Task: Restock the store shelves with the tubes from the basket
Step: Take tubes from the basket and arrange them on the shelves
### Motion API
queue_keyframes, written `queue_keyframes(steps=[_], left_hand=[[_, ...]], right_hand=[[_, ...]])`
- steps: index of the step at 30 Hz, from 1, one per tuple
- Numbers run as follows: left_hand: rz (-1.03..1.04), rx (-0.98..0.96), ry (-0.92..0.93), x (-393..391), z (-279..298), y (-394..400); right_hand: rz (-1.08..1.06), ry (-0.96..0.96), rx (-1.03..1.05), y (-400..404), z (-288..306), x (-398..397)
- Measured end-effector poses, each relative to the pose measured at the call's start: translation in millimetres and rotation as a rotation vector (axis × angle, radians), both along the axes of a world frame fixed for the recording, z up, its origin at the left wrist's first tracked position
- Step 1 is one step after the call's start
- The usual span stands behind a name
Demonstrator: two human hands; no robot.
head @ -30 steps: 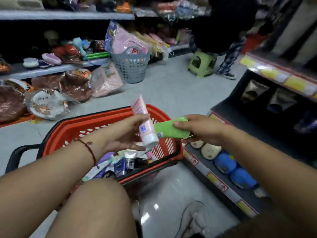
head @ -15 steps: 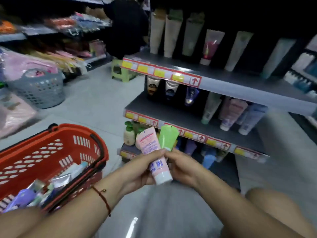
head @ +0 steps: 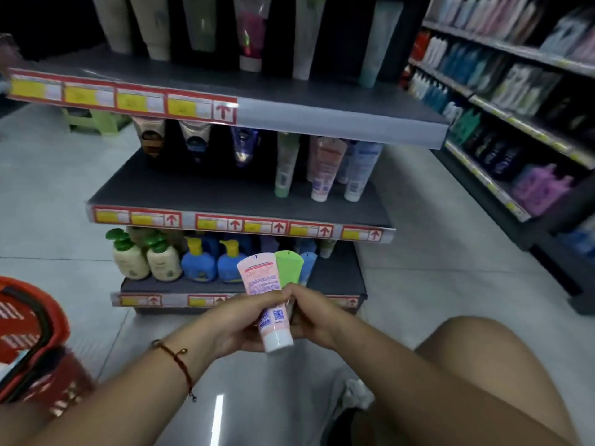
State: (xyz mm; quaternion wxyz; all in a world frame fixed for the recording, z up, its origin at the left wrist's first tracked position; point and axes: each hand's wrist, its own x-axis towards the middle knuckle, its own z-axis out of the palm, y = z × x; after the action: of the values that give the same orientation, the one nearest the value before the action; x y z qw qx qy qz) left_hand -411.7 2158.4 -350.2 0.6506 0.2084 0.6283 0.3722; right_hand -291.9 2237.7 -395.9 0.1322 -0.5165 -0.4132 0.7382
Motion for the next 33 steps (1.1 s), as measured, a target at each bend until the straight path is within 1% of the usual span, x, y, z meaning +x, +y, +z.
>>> queue_keyframes(steps=[4,7,9,13,15,17,19,22,25,29,33], left_hand=[[-0.044,0.015,0.014,10.8,-9.1,19.2],[-0.029,0.055,0.060,11.1,-14.7,34.7],[0.007,0.068,0.085,7.4,-15.8,45.4],[0.061,0.062,0.083,0.0,-16.2,68.6],[0.098,0.067,0.066,-1.8,-18.7,81.2],[0.129,0.073,0.039,-3.1,-21.9,94.0],[0.146,0.077,0.034,-4.8,-24.8,105.0],[0.160,0.077,0.050,-9.6,-31.2,118.6],[0.186,0.074,0.066,-14.9,-38.0,130.4],[0.223,0.098,0.083,-23.2,-43.9,139.7],[0.201,0.114,0.112,-30.9,-45.2,141.2]], right_hand=[[-0.021,0.025,-0.034,15.2,-19.1,25.3],[0.022,-0.025,0.038,35.3,-31.5,46.6],[-0.022,-0.138,0.130,53.7,-37.9,60.3],[-0.197,-0.415,0.303,101.1,-57.9,82.8],[-0.265,-0.505,0.368,122.9,-68.9,85.0],[-0.253,-0.620,0.434,142.2,-79.3,81.1],[-0.195,-0.719,0.506,158.4,-88.7,74.6],[-0.165,-0.725,0.569,177.6,-103.2,63.7],[-0.196,-0.724,0.599,196.8,-123.6,52.3],[-0.240,-0.721,0.592,221.3,-153.4,36.6],[-0.303,-0.696,0.578,231.5,-175.4,33.6]])
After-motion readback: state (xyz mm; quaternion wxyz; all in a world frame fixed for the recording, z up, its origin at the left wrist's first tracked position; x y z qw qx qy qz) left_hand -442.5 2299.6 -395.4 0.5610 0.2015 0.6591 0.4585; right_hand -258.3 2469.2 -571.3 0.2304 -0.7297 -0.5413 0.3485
